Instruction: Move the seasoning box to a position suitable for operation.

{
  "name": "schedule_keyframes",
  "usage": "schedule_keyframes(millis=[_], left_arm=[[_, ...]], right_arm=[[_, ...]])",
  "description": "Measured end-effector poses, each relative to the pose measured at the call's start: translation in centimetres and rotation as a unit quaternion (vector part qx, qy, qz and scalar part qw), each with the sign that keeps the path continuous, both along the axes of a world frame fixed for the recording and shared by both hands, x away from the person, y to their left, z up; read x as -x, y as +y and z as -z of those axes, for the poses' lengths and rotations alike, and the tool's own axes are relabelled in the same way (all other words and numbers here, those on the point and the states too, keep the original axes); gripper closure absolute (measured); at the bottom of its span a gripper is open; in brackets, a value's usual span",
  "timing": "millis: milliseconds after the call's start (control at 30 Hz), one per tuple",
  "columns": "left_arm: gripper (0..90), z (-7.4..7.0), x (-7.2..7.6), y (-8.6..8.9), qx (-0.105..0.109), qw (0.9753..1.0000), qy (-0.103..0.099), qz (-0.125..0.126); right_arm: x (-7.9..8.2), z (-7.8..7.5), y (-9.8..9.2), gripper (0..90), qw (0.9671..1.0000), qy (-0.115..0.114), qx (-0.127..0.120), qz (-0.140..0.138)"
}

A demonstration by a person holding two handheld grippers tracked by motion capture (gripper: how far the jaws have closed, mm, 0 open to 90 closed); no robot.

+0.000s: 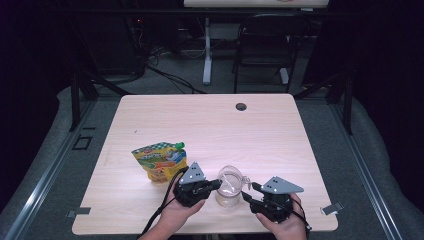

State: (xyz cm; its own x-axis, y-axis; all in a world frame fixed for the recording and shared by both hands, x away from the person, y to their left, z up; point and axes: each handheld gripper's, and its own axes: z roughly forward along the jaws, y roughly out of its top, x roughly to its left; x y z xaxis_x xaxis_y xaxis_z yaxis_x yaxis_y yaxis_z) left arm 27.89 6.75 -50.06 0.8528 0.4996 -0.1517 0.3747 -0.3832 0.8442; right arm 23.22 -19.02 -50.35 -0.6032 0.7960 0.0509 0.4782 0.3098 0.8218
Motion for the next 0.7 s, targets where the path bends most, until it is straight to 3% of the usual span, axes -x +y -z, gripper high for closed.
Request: schedule_keyframes(millis=[500, 700], left_arm=[[90.0, -0.2, 0.0, -0.1, -0.005, 1.0000, -0.005, 0.000], [90.0, -0.2, 0.0, 0.0, -0.004, 1.0000, -0.005, -0.001]], right_arm=[[0.1, 0.3, 1.0, 49.8, 0.9997, -0.011, 0.022, 0.001], [0.0, 0.3, 1.6, 48.9, 0.9991, -0.026, 0.033, -0.001]])
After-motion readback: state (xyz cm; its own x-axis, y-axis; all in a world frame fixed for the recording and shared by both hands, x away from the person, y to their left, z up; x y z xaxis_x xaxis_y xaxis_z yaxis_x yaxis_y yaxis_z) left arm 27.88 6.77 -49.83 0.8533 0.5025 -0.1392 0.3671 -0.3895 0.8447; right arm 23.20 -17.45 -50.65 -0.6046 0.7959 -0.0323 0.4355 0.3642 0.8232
